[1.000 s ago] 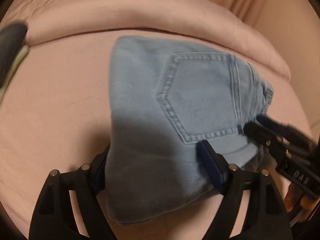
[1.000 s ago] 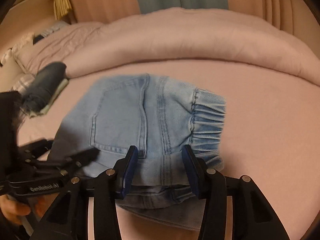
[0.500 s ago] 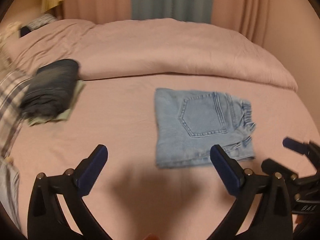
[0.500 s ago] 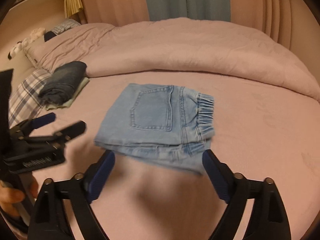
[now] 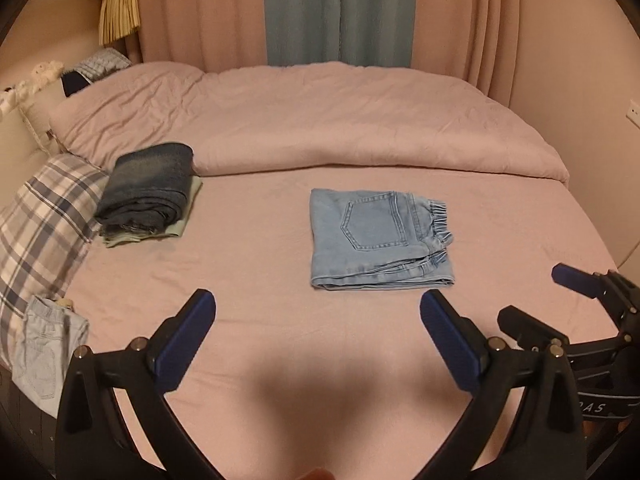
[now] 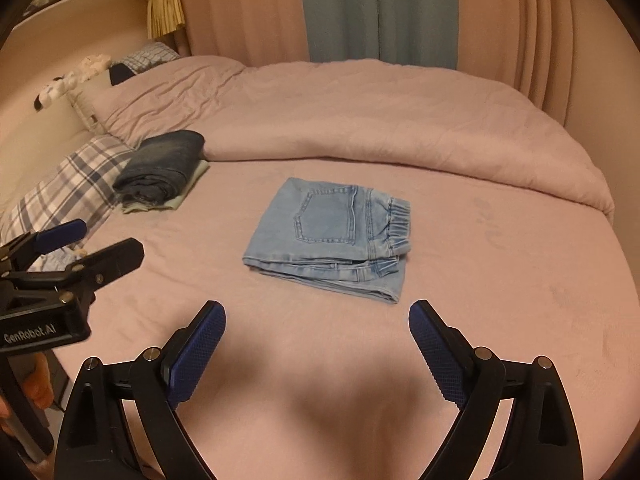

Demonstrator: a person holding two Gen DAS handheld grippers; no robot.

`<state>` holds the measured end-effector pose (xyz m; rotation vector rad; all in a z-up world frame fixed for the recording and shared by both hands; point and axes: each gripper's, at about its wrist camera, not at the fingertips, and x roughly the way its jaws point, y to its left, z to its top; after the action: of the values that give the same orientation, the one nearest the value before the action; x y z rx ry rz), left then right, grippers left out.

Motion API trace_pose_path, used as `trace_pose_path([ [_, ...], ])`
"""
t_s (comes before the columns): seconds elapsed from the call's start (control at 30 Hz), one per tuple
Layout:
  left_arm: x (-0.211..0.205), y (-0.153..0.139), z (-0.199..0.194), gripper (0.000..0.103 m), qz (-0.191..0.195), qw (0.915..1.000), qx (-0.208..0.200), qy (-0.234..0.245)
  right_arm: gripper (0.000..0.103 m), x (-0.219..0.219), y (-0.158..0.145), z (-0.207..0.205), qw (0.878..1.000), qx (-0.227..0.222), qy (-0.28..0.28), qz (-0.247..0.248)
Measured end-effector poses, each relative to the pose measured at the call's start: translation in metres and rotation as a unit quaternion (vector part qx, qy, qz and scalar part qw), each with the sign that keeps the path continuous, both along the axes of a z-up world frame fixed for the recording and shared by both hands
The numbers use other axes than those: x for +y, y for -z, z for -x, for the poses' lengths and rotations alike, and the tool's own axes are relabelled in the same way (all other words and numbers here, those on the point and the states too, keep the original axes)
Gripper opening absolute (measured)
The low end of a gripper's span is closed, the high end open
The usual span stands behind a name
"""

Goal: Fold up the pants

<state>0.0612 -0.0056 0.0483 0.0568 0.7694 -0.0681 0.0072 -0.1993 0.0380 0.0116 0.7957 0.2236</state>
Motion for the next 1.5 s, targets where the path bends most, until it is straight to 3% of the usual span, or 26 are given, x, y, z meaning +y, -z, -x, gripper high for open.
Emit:
trace_pose_path([
  [0.5, -0.010, -0.019, 0.037, 0.102, -0.004, 0.9999, -0.011, 0.009, 0.093, 0.004, -0.018, 0.032, 1.000, -0.025, 0.001, 0.006],
  [1.5, -0.020, -0.016, 0.046, 0.102, -0.011, 0.9999, -0.003, 0.008, 0.093, -0.003, -0.019, 0.040, 1.000, -0.026, 0.007, 0.003],
])
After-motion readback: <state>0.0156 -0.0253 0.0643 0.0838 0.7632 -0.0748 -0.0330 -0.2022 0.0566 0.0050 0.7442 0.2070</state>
